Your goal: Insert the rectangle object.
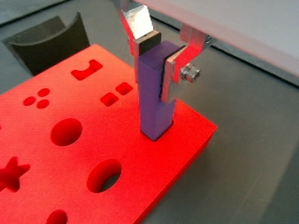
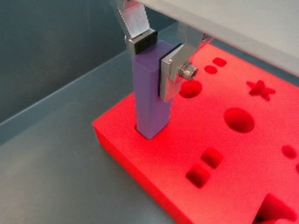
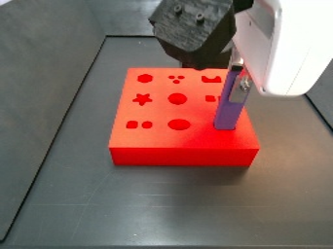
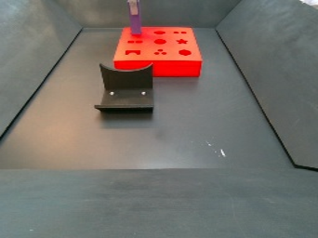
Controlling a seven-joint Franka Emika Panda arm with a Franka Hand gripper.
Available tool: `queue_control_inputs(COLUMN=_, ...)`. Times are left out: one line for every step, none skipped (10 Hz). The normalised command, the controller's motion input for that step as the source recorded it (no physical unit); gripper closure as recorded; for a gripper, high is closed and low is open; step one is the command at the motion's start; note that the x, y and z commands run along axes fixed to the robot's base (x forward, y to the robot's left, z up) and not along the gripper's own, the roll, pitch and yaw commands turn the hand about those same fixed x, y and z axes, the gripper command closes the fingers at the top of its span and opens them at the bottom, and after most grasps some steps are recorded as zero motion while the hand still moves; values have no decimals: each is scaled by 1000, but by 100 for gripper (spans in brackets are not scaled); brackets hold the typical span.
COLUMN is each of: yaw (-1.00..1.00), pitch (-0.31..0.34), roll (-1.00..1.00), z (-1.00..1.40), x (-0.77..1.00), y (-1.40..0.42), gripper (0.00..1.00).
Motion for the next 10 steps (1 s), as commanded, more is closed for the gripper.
queue_control_inputs(yaw=-111, pitch=-31, roll=0, z=-740, x=249, y=0, gripper=100)
queue_control_inputs(yaw=-89, pitch=-50, roll=0, z=-757, x=209, y=0, gripper=100)
queue_control_inputs(yaw=-77, pitch=-36, roll=11, z=-703, x=146, y=0, gripper=100)
queue_control_inputs(yaw=-74, pitch=-13, roll=46, z=-720, x=91, y=0, gripper=100)
queue_control_inputs(yaw=-74, pitch=-21, roll=41, z=-760, x=66, y=0, gripper=100)
queue_control_inputs(yaw=-86, pitch=-61, roll=33, z=-760, x=29, y=0, gripper=100)
queue_control_inputs(yaw=-111, pitch=-90, roll=0, z=-634, x=0, y=0, gripper=100)
queue_control_inputs(yaw=-120, pitch=-43, roll=0, z=-351, x=-160, y=-23, gripper=100)
queue_control_inputs(yaw=-66, pitch=-10, roll=16, z=-180, x=-80, y=0, gripper=100)
queue_control_inputs(yaw=0, pitch=0, roll=0, z=0, x=0, y=0, gripper=100)
